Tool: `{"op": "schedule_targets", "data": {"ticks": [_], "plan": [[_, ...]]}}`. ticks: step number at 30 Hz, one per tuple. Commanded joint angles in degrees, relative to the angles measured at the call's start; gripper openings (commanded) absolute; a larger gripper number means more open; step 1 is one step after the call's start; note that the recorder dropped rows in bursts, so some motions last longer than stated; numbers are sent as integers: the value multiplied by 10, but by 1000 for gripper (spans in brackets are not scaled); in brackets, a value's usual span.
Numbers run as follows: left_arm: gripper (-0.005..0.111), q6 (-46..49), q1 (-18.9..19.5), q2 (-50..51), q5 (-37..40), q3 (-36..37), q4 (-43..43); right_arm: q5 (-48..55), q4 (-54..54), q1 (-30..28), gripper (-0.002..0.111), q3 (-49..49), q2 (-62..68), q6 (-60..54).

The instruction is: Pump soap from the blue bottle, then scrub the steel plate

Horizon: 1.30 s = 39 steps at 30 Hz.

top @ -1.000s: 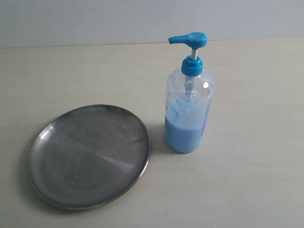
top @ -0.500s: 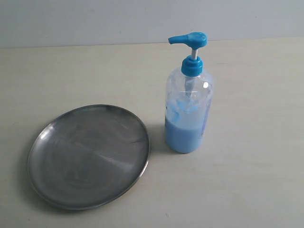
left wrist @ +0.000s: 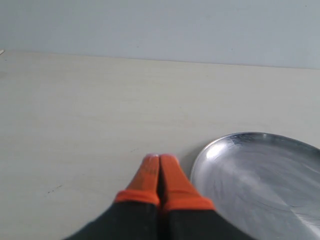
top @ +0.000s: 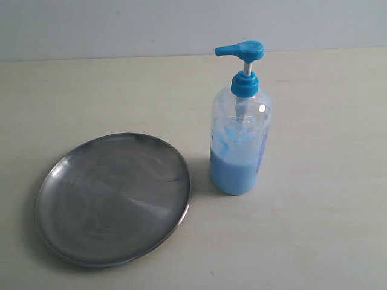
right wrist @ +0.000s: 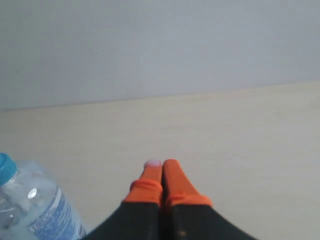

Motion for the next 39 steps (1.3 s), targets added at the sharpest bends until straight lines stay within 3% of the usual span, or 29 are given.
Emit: {"op": "schedule_targets", "data": {"ticks": [1,8,14,17,20,23,31,35,39], "plan": [[0,-2,1,-3,-5,1,-4,25,147,-2,0,-7,29,-169],[0,-2,1,-3,-5,1,-4,115,430,-2,0,-7,87,-484],[0,-2,1,-3,-5,1,-4,159,462,0,0,-23,150,-523],[0,-2,1,-3,-5,1,-4,141,435,51,0,-24,189,-522],[0,-2,1,-3,-5,1,-4,88,323,110,0,-24,210,-420],[0,-2,1,-3,-5,1,-4,44,149,164,0,-24,211,-228],[0,-2,1,-3,-5,1,-4,-14,-162,221,0,-1,211,123],[0,-2,1,-3,-5,1,-4,-75,-241,230,0,29,211,231],[0,-2,1,-3,-5,1,-4,-145,-259,230,0,53,211,246]]}}
